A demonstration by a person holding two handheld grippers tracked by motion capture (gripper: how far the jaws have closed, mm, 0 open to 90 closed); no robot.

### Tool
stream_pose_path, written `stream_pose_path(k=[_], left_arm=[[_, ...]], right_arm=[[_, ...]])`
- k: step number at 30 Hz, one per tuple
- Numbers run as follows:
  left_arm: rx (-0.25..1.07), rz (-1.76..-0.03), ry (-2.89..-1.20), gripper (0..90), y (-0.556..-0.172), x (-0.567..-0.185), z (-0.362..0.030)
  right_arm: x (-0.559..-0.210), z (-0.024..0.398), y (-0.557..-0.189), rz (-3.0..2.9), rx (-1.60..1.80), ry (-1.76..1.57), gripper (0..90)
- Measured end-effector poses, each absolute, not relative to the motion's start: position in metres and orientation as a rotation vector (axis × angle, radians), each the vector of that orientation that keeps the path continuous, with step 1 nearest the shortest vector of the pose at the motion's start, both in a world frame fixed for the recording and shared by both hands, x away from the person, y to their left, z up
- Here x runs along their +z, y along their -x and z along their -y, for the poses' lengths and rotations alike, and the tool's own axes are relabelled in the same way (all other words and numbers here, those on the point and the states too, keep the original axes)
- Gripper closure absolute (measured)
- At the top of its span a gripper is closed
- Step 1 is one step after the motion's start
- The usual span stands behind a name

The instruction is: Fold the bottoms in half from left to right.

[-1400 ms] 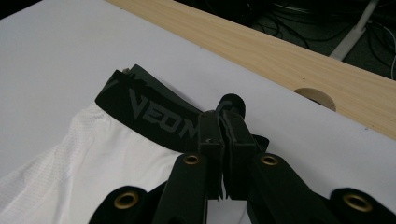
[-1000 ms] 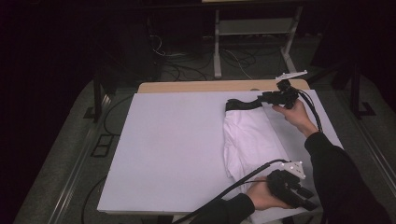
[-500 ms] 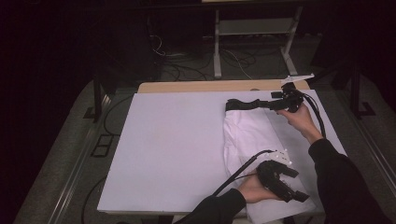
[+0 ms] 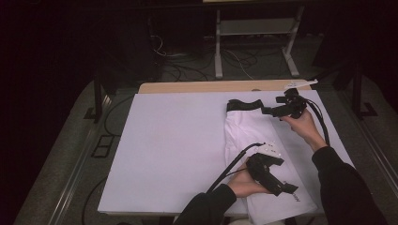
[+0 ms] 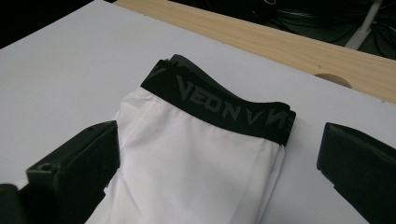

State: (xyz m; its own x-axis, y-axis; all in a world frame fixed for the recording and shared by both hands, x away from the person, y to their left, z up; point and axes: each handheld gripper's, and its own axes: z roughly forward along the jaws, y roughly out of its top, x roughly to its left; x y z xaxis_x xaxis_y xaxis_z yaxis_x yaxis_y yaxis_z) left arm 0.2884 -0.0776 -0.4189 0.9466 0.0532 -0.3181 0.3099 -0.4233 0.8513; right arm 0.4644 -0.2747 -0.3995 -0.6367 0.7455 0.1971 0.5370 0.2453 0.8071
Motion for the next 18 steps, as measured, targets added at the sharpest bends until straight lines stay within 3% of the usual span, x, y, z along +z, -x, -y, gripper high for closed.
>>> stream_pose_path(k=[18], left_arm=[[-0.181, -0.338, -1.988, 0.0, -0.31, -0.405, 0.041]], right_arm=[[-0.39, 0.284, -0.444, -2.25, 1.356, -1.204, 0.0]])
